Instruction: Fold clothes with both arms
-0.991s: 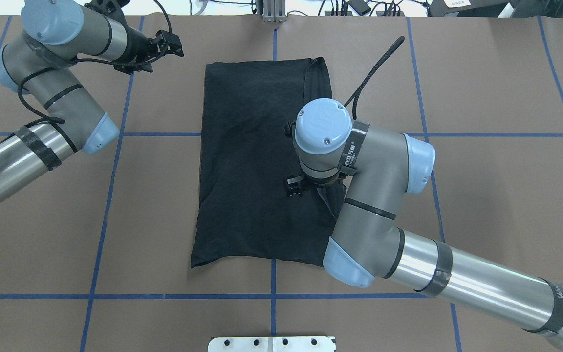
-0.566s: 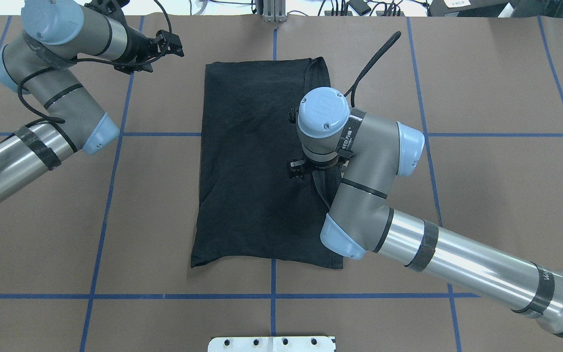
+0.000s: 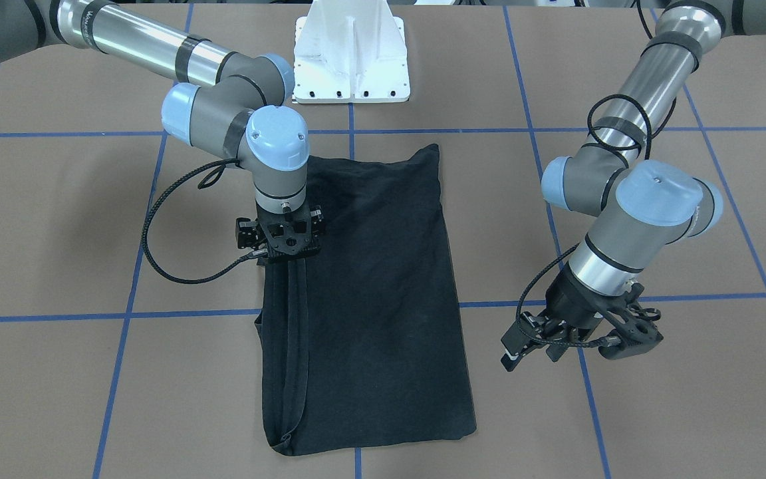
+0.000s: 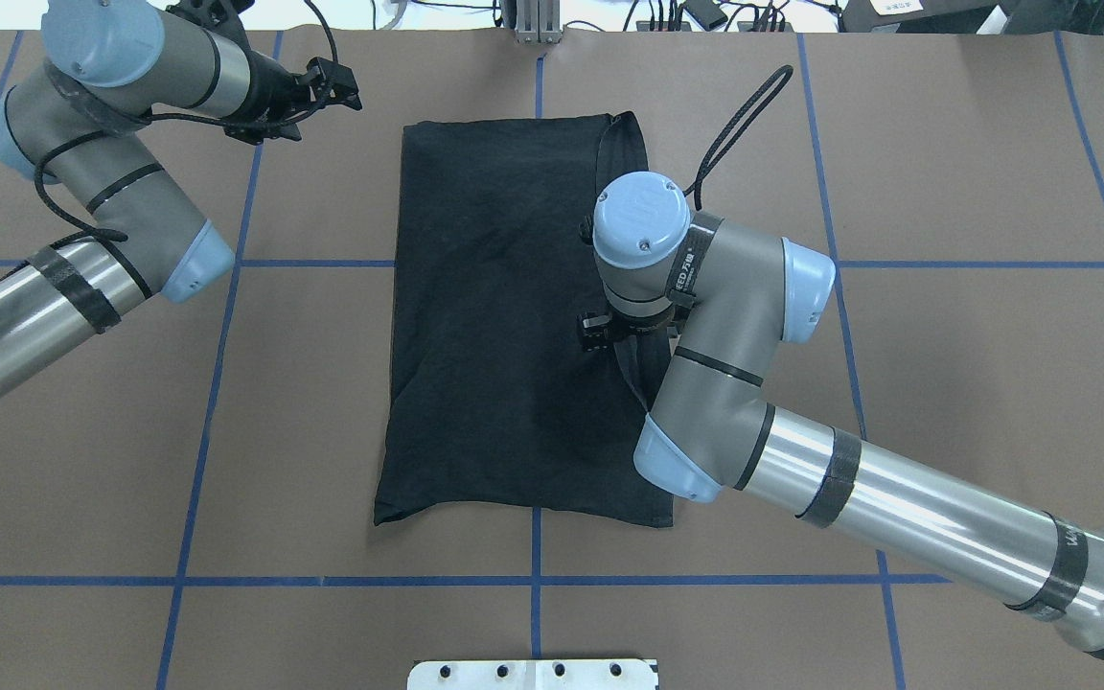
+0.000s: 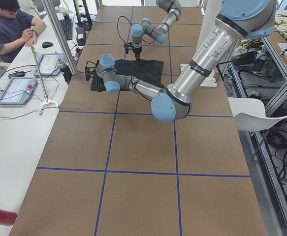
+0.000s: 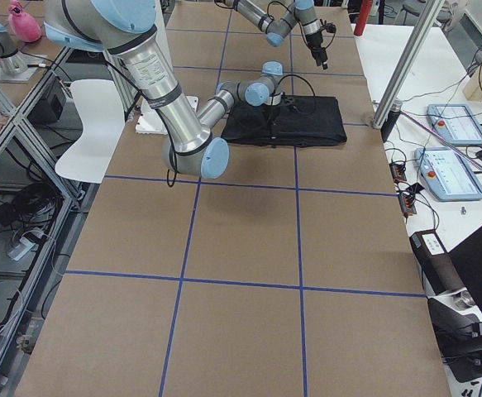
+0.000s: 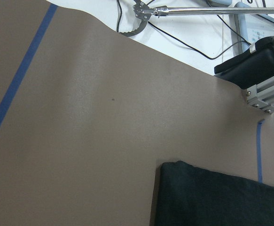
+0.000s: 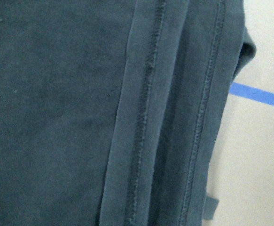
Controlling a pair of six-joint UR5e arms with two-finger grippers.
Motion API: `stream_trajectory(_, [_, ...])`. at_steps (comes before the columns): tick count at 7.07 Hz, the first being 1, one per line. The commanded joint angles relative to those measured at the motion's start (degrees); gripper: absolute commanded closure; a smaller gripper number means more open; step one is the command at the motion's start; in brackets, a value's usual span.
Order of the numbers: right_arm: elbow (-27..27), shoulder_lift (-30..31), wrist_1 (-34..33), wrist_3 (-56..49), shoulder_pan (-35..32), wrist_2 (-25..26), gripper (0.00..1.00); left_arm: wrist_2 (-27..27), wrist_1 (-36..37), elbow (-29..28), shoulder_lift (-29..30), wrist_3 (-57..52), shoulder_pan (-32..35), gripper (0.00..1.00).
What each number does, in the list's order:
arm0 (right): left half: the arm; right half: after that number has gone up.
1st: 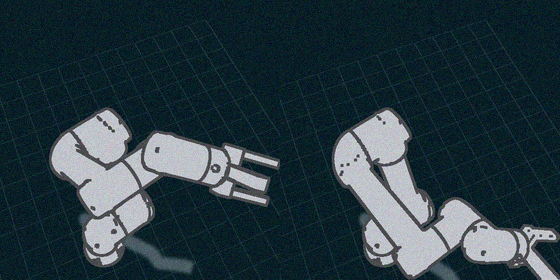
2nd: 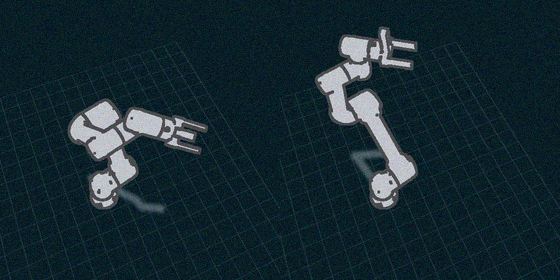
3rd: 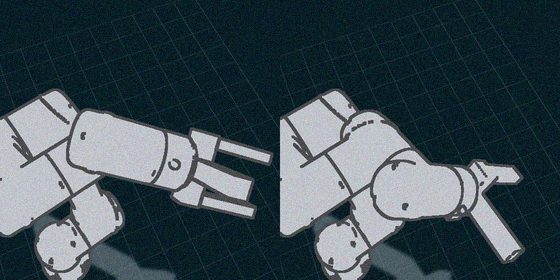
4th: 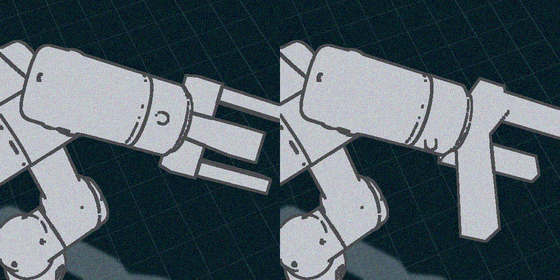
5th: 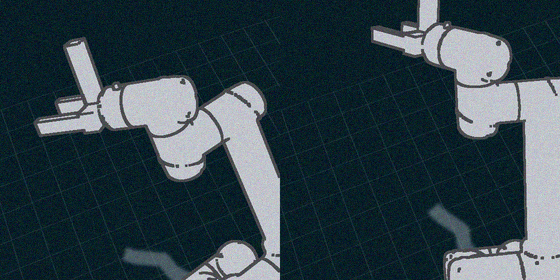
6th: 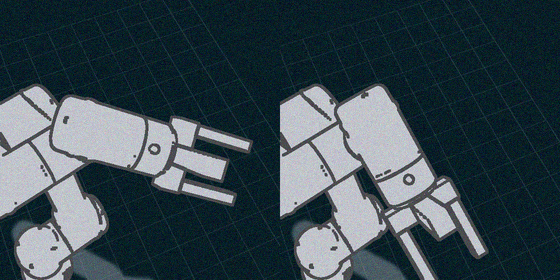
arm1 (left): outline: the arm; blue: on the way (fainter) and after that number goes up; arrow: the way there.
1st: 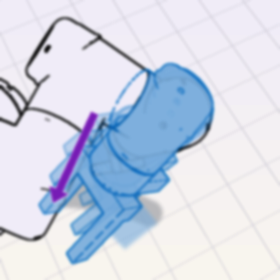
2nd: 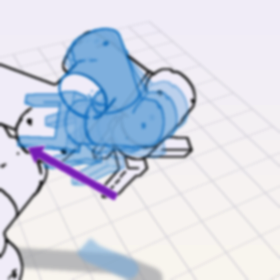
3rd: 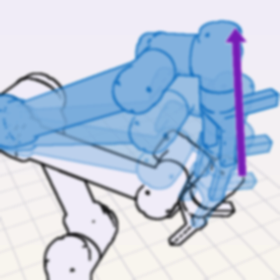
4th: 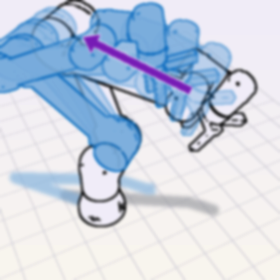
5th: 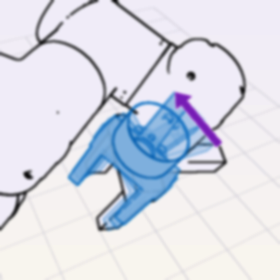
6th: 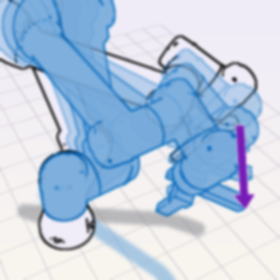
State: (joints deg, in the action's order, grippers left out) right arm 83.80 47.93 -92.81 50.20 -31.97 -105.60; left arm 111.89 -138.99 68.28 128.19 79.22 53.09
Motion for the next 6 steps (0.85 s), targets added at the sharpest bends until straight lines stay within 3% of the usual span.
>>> stream_trajectory(1, [0.3,-0.1,-2.0,0.1,1.4,-0.1,0.00,0.0,0.0,0.0,0.0,0.1,0.0,0.00])
stream_trajectory(6, [0.4,0.9,-4.2,-0.3,-0.7,-1.2,0.00,0.0,-0.1,0.2,0.1,0.2,0.0,0.00])
